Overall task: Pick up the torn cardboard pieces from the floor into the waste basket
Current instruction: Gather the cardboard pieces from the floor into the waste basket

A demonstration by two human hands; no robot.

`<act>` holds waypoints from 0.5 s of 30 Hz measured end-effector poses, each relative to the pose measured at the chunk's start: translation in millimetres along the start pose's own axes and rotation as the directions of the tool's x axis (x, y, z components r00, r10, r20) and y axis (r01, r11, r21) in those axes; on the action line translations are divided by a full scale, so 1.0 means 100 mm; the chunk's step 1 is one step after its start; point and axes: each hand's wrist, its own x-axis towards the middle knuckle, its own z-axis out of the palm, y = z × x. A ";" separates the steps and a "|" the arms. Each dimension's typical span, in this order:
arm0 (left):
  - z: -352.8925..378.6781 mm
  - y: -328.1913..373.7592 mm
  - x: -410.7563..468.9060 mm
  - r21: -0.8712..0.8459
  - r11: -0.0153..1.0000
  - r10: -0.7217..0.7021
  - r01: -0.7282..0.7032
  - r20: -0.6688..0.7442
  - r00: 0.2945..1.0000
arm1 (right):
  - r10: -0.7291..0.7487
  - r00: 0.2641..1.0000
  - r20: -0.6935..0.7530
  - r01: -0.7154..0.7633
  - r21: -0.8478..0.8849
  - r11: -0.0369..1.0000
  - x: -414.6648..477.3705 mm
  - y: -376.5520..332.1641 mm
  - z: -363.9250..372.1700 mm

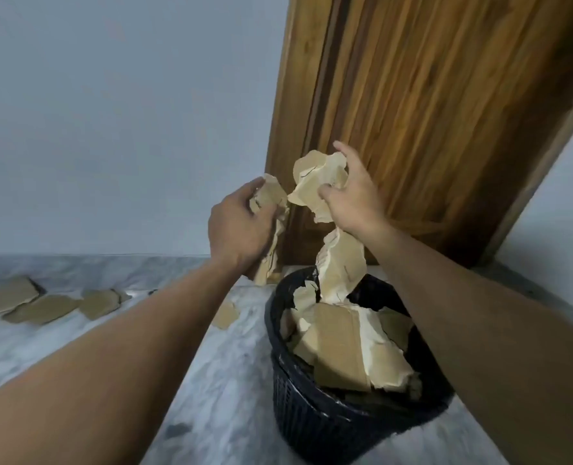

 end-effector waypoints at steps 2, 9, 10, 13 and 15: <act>0.26 0.15 -0.12 -0.017 1.000 -0.024 0.025 0.046 0.999 | 0.073 0.996 -0.051 -0.072 0.017 0.997 -0.06 0.27 -0.18; 0.82 0.00 -0.56 0.094 0.960 -0.280 0.264 0.308 0.909 | 0.313 0.950 0.016 -0.306 -0.165 0.938 -0.41 1.07 -0.45; 0.84 -0.05 -0.61 0.095 0.955 -0.296 0.281 0.369 0.881 | 0.353 0.934 0.057 -0.333 -0.222 0.917 -0.40 1.13 -0.46; 0.81 -0.08 -0.64 0.081 0.962 -0.271 0.262 0.430 0.861 | 0.409 0.887 0.214 -0.312 -0.376 0.872 -0.37 1.11 -0.47; 0.66 -0.10 -0.60 0.086 0.975 -0.221 0.203 0.362 0.906 | 0.449 0.845 0.290 -0.304 -0.430 0.850 -0.37 0.98 -0.44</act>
